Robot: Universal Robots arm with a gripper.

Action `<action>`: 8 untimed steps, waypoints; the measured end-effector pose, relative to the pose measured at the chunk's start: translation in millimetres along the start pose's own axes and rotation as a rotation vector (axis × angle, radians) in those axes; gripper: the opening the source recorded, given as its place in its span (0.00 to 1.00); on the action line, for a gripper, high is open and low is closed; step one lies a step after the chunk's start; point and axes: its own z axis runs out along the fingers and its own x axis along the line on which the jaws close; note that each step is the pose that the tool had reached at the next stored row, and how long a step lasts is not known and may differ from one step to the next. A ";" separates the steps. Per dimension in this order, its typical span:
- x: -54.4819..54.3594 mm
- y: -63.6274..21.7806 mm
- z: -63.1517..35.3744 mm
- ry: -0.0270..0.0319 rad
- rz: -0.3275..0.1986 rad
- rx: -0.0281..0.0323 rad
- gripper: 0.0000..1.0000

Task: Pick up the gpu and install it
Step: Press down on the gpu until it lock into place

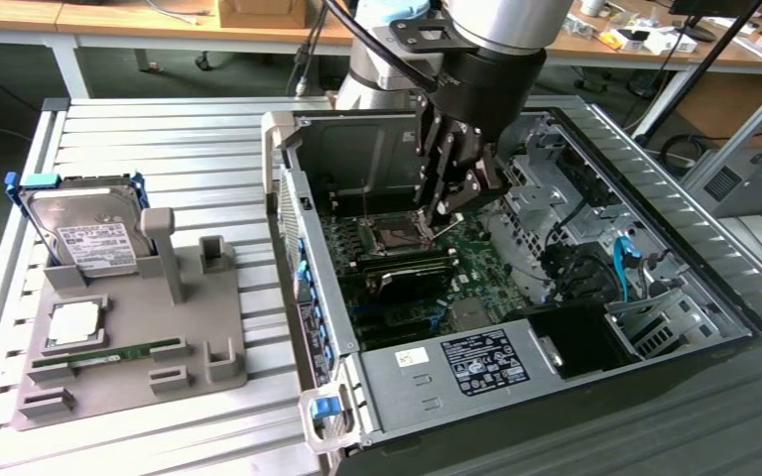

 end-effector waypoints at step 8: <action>0.0 0.0 0.0 0.0000 0.000 0.0000 0.42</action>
